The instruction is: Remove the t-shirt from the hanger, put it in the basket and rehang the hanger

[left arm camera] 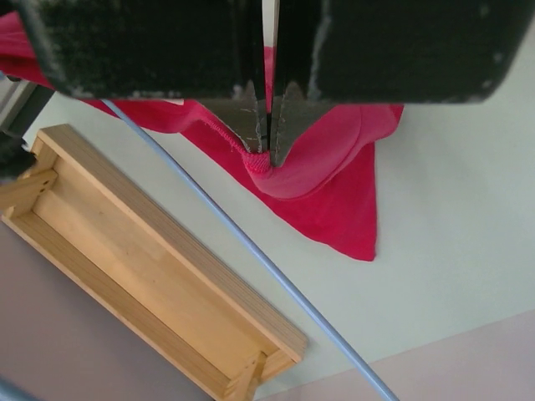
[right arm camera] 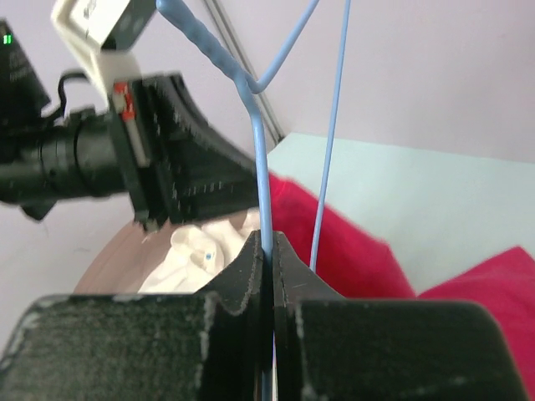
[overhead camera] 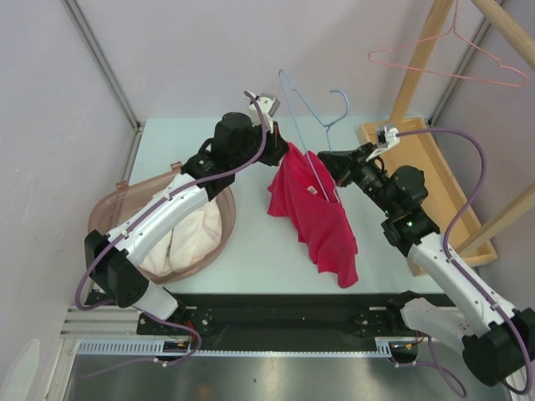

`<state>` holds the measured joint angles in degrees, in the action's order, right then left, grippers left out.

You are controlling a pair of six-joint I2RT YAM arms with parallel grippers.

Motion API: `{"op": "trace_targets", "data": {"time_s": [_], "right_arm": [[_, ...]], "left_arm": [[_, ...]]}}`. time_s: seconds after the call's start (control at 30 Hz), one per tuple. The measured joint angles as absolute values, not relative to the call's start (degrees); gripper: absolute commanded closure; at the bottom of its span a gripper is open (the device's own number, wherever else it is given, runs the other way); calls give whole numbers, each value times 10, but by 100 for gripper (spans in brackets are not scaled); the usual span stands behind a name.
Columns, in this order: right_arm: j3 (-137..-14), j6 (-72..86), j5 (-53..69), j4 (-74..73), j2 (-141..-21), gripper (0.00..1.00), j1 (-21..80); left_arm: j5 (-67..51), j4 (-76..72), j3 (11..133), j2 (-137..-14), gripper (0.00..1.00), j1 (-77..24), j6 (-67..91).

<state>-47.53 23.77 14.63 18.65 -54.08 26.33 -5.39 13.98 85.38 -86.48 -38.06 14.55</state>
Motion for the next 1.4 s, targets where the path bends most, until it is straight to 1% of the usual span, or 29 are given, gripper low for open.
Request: {"op": "trace_targets", "data": {"time_s": [0.2,0.3,0.47,0.6,0.67,0.7,0.73,0.8,0.83,0.93,1.0,1.07,1.13,1.4], "right_arm": [[-565,236,96,203,-628,100,276],[-648,238,39,170,-666,100,279],[-790,236,-69,65,-708,100,279],[-816,221,-131,0,-693,100,279],[-816,213,-154,-34,-679,100,279],[-814,209,-163,-48,-672,100,279],[-814,206,-171,-64,-664,100,279],[-810,199,-184,-86,-644,100,279],[-807,197,-189,-95,-635,100,279],[-797,193,-201,-128,-595,100,279],[-793,194,-204,-148,-570,100,278],[-787,196,-206,-168,-548,100,278],[-781,198,-206,-186,-530,100,278],[-770,211,-209,-245,-510,100,278]], "left_arm": [[-76,143,841,-865,100,-381,150],[-93,144,828,-865,100,-381,156],[-123,147,826,-876,100,-381,171],[-149,160,849,-917,99,-385,181],[-153,173,871,-945,97,-390,180],[-153,179,883,-959,95,-396,180],[-153,183,891,-971,88,-402,180],[-152,192,904,-991,77,-422,180],[-152,195,905,-995,59,-430,179],[-151,208,906,-998,35,-456,177],[-150,206,905,-996,29,-470,172],[-147,205,900,-987,18,-478,168],[-145,205,891,-968,16,-480,161],[-143,195,862,-853,14,-501,128]]}}
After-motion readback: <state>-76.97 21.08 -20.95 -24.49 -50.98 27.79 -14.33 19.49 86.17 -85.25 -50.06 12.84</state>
